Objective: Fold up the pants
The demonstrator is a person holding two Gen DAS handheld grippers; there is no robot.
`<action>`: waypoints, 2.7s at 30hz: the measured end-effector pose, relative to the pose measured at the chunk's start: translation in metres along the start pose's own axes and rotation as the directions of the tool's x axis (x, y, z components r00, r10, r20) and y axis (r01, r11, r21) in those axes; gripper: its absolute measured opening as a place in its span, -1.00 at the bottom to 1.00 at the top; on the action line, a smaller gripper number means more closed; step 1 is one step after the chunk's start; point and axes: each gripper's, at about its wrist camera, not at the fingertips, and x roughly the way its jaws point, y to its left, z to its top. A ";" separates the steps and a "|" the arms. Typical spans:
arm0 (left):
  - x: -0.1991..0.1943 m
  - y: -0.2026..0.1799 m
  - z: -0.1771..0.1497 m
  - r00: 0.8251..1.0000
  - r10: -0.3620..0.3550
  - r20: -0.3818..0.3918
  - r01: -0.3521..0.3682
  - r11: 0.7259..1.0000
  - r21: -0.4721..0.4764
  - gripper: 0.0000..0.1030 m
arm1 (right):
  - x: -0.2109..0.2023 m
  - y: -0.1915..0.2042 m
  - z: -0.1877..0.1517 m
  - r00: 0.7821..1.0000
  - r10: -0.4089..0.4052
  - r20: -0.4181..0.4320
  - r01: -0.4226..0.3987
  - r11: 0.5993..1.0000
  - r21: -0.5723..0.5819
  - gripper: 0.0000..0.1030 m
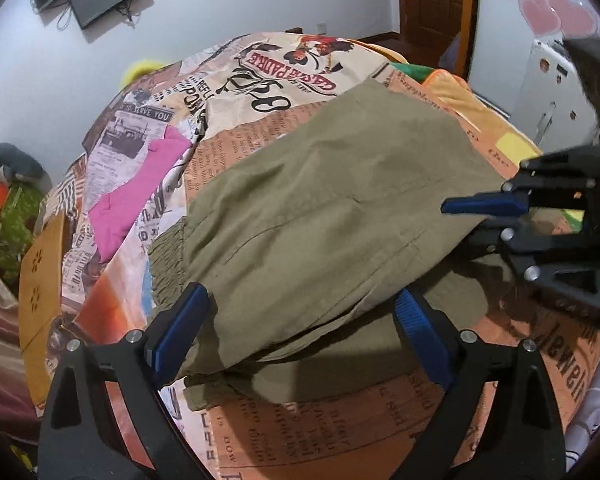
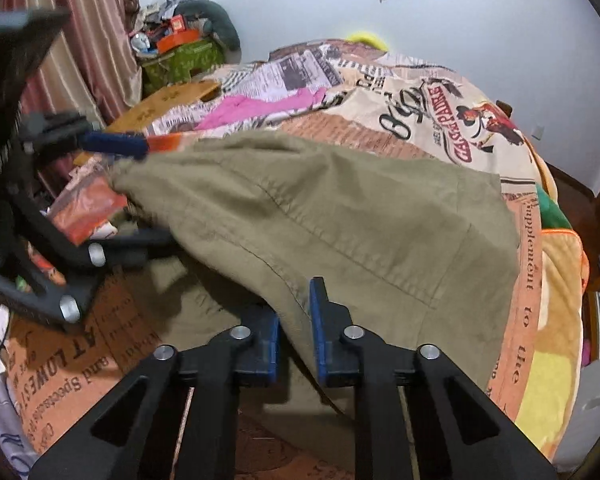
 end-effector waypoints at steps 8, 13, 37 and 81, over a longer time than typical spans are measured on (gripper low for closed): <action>-0.002 0.000 -0.003 1.000 0.029 0.011 -0.028 0.999 -0.035 -0.20 | -0.015 0.006 -0.001 1.000 0.009 0.021 -0.008 0.999 -0.034 -0.83; -0.009 -0.005 -0.013 1.000 -0.003 0.015 0.004 1.000 -0.024 -0.27 | -0.020 0.007 -0.007 1.000 0.008 0.008 -0.008 0.999 -0.052 -0.83; -0.061 0.078 -0.045 0.998 0.021 0.053 -0.005 0.957 -0.291 0.40 | -0.069 -0.043 -0.033 1.000 0.024 -0.012 -0.021 0.978 0.206 -0.07; -0.007 0.088 -0.071 0.999 -0.013 -0.049 -0.010 0.890 -0.455 0.21 | -0.046 -0.090 -0.093 0.984 -0.103 -0.146 0.153 0.910 0.386 -0.06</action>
